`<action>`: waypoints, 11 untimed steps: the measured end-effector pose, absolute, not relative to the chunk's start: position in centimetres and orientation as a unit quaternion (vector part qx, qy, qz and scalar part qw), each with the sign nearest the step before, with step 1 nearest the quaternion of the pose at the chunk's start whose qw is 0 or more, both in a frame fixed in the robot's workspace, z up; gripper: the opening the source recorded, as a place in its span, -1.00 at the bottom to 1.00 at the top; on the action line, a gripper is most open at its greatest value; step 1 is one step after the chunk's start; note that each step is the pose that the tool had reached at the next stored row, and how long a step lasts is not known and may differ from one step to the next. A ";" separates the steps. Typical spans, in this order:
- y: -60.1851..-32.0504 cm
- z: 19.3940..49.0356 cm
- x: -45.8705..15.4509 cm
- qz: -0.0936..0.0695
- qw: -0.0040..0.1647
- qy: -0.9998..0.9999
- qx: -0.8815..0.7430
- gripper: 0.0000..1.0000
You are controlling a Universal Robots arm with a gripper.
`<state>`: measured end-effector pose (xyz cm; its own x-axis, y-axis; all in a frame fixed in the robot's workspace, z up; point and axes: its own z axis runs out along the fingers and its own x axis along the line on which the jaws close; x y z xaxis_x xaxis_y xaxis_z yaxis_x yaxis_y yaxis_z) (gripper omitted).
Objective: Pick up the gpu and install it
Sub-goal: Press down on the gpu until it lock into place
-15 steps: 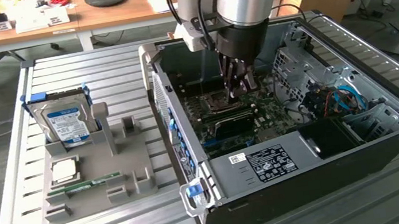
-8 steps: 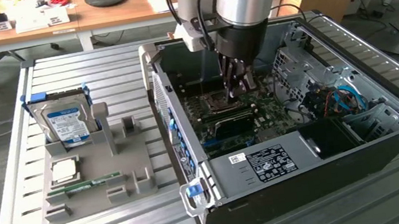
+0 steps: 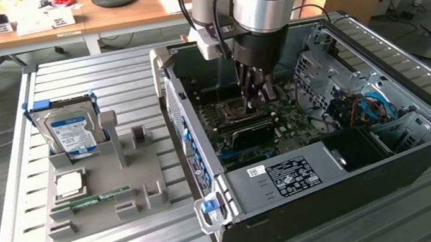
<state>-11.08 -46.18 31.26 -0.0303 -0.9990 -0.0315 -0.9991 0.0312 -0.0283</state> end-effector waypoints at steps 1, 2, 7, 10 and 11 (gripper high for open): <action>-46.2 31.3 -11.1 0.001 0.021 0.718 -0.696 -0.79; -46.2 31.2 -11.1 0.001 0.021 0.718 -0.696 -0.79; -46.2 31.2 -11.1 0.001 0.021 0.718 -0.696 -0.79; -46.2 31.2 -11.1 0.001 0.021 0.718 -0.696 -0.79; -46.2 31.2 -11.1 0.001 0.021 0.718 -0.696 -0.79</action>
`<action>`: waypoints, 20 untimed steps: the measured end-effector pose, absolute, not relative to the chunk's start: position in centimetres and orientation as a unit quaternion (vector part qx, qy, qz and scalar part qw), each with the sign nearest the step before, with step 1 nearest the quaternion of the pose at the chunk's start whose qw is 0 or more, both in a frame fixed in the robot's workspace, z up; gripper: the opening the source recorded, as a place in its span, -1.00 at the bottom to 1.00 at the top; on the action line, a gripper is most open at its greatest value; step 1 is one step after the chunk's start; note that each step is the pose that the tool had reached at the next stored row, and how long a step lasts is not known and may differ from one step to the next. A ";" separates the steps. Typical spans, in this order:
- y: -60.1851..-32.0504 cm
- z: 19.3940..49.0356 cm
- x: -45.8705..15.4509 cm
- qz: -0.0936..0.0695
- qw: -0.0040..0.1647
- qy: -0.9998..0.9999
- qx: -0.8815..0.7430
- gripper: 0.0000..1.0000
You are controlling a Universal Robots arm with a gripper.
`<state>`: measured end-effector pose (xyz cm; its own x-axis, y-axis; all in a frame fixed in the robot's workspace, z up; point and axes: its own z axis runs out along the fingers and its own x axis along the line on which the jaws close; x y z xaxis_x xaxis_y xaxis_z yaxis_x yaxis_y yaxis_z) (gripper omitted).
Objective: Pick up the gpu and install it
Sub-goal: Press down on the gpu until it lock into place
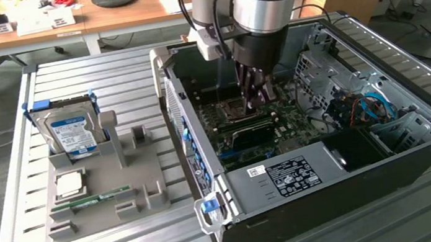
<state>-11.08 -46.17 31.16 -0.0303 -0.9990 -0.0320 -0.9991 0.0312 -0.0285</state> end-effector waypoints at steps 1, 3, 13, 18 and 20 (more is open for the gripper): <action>-46.2 31.1 -11.1 0.001 0.021 0.718 -0.696 -0.79; -46.2 31.1 -11.1 0.001 0.021 0.718 -0.696 -0.79; -46.5 29.8 -11.1 0.001 0.021 0.718 -0.696 -0.79; -46.5 29.4 -11.1 0.001 0.021 0.718 -0.696 -0.79; -46.5 29.4 -11.1 0.001 0.021 0.718 -0.696 -0.79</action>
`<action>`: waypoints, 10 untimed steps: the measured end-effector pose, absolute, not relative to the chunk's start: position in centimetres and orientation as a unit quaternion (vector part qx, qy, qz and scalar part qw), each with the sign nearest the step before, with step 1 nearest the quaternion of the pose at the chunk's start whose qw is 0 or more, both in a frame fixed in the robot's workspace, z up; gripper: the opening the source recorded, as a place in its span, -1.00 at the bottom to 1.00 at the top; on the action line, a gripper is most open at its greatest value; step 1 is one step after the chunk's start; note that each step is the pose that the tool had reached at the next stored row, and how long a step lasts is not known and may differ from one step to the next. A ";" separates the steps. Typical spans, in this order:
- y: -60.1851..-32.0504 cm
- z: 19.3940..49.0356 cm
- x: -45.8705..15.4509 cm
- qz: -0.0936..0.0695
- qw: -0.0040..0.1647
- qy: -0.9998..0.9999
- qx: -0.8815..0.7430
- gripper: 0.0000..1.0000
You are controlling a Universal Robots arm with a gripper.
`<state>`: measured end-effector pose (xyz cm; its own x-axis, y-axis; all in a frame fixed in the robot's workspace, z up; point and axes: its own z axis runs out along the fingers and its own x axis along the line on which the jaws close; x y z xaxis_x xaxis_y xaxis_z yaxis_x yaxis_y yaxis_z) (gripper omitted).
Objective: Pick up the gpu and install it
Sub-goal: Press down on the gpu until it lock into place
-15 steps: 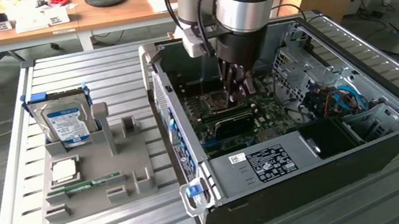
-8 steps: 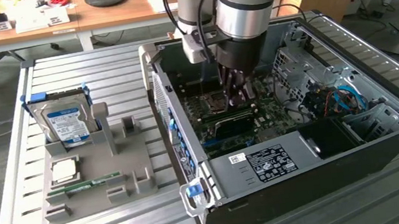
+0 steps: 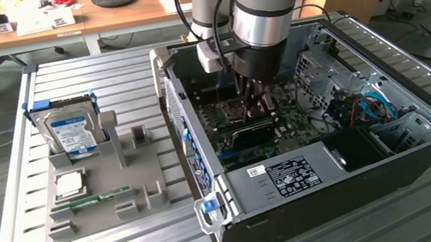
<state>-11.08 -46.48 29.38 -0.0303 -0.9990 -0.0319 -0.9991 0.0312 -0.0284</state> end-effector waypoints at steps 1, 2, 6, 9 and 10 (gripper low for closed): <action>-46.4 29.4 -11.1 0.001 0.021 0.718 -0.696 -0.79; -46.4 29.4 -11.1 0.001 0.021 0.718 -0.696 -0.79; -46.3 29.4 -11.1 0.001 0.021 0.718 -0.696 -0.79; -46.1 29.4 -11.1 0.001 0.021 0.718 -0.696 -0.79; -46.0 29.3 -11.1 0.001 0.021 0.718 -0.696 -0.79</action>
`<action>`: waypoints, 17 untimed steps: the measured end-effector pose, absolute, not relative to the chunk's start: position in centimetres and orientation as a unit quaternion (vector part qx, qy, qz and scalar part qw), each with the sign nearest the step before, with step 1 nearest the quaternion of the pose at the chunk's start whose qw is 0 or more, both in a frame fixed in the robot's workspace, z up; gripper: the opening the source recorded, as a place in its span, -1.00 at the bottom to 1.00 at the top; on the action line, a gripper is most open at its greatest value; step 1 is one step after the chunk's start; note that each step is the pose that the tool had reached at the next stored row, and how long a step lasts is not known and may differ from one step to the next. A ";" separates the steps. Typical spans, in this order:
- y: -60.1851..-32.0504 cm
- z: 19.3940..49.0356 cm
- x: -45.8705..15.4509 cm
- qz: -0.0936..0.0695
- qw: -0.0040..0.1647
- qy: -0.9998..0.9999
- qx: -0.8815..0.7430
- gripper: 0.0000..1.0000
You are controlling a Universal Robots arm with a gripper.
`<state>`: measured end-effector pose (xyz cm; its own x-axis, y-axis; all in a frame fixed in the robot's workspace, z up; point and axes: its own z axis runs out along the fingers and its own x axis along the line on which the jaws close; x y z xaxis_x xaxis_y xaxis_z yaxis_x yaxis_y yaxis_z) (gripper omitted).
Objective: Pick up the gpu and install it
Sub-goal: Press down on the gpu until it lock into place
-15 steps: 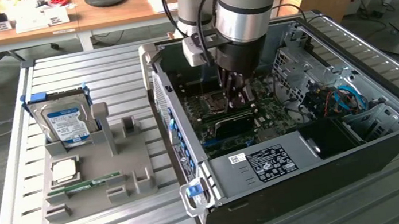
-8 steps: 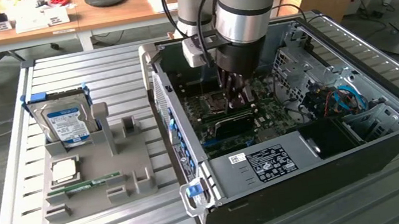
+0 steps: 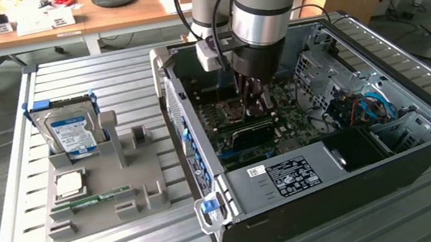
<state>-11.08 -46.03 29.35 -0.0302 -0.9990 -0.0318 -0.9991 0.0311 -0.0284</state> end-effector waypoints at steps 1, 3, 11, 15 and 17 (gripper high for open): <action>-46.0 29.3 -11.1 0.001 0.021 0.718 -0.696 -0.79; -46.0 29.3 -11.1 0.001 0.021 0.718 -0.696 -0.79; -45.9 29.1 -11.1 0.001 0.021 0.718 -0.696 -0.79; -46.0 29.1 -11.1 0.001 0.021 0.718 -0.696 -0.79; -46.0 29.1 -11.1 0.001 0.021 0.718 -0.696 -0.79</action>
